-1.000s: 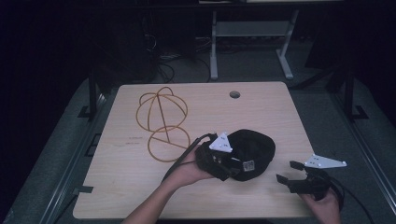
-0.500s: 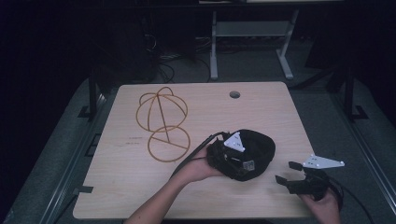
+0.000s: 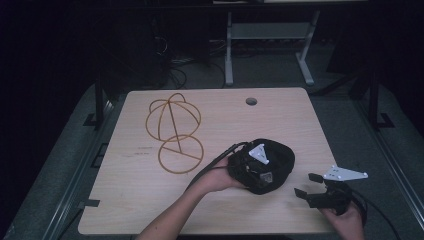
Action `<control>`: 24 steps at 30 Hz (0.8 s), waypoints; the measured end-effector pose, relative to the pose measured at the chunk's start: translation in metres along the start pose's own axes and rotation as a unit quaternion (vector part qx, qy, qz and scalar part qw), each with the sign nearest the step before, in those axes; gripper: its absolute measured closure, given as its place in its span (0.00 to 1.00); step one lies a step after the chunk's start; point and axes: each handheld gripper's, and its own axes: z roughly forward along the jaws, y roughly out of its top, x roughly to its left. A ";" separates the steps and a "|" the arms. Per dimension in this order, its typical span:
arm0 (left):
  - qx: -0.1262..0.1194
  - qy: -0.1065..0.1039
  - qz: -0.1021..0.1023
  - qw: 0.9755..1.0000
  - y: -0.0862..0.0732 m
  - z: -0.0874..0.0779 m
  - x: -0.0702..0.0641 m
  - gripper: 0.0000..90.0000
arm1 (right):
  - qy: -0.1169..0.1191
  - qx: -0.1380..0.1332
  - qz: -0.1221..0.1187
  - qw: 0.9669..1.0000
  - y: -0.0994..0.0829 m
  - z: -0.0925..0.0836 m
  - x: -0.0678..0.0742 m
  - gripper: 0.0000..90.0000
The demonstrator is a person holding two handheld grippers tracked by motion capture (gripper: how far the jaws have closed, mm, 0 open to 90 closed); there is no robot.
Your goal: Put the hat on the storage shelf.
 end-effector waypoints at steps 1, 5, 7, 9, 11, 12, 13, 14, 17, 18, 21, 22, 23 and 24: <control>0.000 -0.002 0.000 1.000 0.000 0.000 0.000 0.65 | 0.000 0.001 -0.001 1.000 0.000 0.000 0.000 0.17; -0.004 -0.017 0.001 1.000 0.002 0.001 0.001 0.78 | 0.002 0.001 -0.005 1.000 0.000 0.001 0.001 0.17; -0.017 -0.024 -0.005 1.000 0.003 0.001 0.002 0.81 | 0.002 0.001 -0.006 1.000 0.000 0.001 0.001 0.17; -0.020 -0.024 -0.005 0.999 0.005 0.000 0.003 0.86 | 0.004 0.000 -0.005 1.000 0.000 0.001 0.002 0.17; -0.025 -0.022 -0.008 0.999 0.007 0.000 0.002 0.87 | 0.006 -0.005 -0.003 1.000 0.001 0.001 0.002 0.17; -0.027 -0.022 -0.008 0.999 0.009 -0.001 0.002 0.88 | 0.008 -0.011 -0.005 1.000 0.002 0.000 0.003 0.17; -0.031 -0.022 -0.010 0.999 0.010 -0.001 0.002 0.88 | 0.008 -0.011 -0.005 1.000 0.002 0.000 0.003 0.17; -0.041 -0.023 -0.016 0.999 0.013 -0.003 0.003 0.88 | 0.010 -0.012 -0.007 1.000 0.003 0.001 0.005 0.17; -0.050 -0.022 -0.017 0.998 0.016 -0.006 0.003 0.89 | 0.013 -0.013 -0.009 1.000 0.004 0.003 0.007 0.17; -0.057 -0.022 -0.020 0.998 0.018 -0.009 0.004 0.89 | 0.015 -0.013 -0.010 1.000 0.004 0.003 0.008 0.17; -0.078 -0.021 -0.028 0.996 0.024 -0.015 0.005 0.89 | 0.023 -0.021 -0.014 0.999 0.006 0.003 0.011 0.17; -0.090 -0.023 -0.033 0.995 0.027 -0.018 0.005 0.89 | 0.028 -0.029 -0.015 0.999 0.007 0.003 0.014 0.17; -0.090 -0.023 -0.033 0.995 0.027 -0.018 0.005 0.89 | 0.028 -0.029 -0.015 0.999 0.007 0.003 0.014 0.17; -0.094 -0.024 -0.034 0.995 0.029 -0.020 0.006 0.89 | 0.029 -0.033 -0.016 0.999 0.008 0.003 0.015 0.17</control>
